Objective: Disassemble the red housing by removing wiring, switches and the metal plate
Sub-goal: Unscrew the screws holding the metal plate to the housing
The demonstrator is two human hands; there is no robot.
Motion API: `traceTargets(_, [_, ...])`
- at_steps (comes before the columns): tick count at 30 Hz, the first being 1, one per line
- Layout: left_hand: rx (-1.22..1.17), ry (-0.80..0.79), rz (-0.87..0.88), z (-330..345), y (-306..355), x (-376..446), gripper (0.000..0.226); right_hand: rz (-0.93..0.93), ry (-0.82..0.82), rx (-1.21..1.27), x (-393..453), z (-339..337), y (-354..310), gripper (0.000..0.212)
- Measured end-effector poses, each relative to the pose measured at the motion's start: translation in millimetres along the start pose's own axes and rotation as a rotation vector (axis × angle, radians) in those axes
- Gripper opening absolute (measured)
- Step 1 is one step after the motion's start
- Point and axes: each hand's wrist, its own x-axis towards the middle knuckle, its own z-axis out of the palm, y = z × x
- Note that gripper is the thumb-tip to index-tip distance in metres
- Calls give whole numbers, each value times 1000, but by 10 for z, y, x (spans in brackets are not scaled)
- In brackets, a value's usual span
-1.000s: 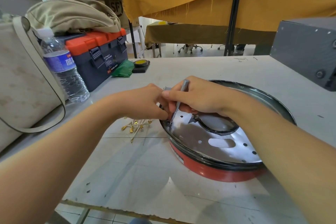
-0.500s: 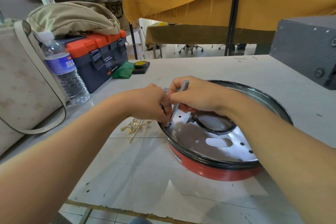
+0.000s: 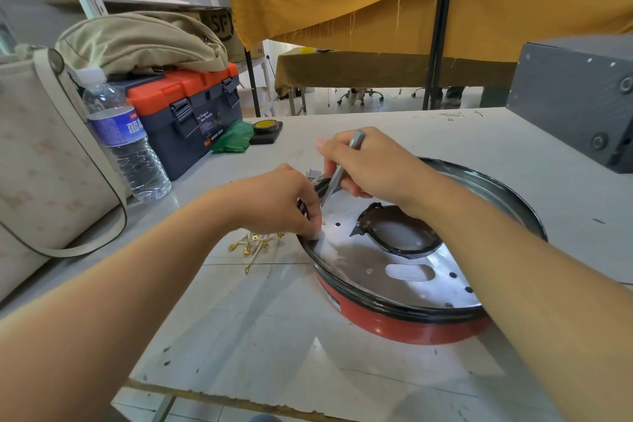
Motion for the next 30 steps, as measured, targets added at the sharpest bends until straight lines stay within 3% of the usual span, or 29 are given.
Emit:
traceTargets(6, [-153,106,0,-1,11,-68,3,-90,83,-88,8,-17,-29,37])
traceTargets(10, [-360,316,13,48,-35,-103,7,-150,112,-160,-2,-94,-50,20])
traceTargets(13, [-531,425,-17,64,-87,-131,7,-104,54,-208,-44,-142,3,14])
traceTargets(16, [-630,445,-25,58,-176,-139,4,-20,-55,-209,-103,-153,68,22])
traceTargets(21, [-711,475,-73,52,-346,-132,4,-35,-179,-552,-182,-103,143,22])
traceTargets(25, [-642,463,-83,73,-448,-175,9,-20,-308,-709,-246,-74,168,15])
traceTargets(30, [-325,277,-17,134,-532,-308,11,-17,-327,-720,-309,-73,153,15])
